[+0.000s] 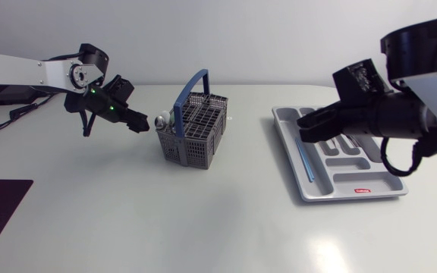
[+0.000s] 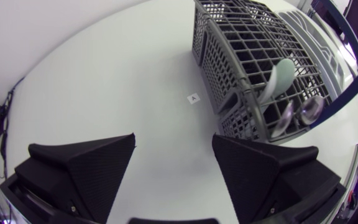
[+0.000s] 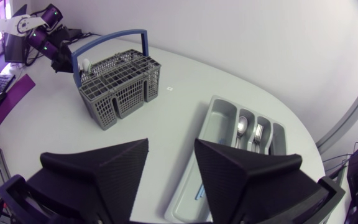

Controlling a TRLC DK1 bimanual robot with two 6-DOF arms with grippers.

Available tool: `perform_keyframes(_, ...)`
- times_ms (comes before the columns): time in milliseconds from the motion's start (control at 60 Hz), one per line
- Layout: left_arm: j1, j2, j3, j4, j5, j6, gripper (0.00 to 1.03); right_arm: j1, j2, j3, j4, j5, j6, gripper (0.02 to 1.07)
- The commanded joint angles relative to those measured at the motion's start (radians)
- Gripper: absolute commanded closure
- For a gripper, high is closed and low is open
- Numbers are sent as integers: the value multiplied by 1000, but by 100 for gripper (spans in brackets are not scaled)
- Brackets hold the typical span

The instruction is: Unload the cutlery basket into the drawer organizer.

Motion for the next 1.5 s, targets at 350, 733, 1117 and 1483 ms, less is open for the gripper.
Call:
perform_keyframes(350,52,144,86,-65,274,158,60,5,583,388,10,-185,107,101)
perform_keyframes(733,11,217,144,-64,310,158,60,62,914,673,51,-209,173,101)
perform_keyframes(1117,-89,147,58,-67,373,158,60,106,1094,930,-40,-275,233,101)
perform_keyframes(1483,-333,-116,-184,-67,389,168,60,37,953,752,2,-300,191,97)
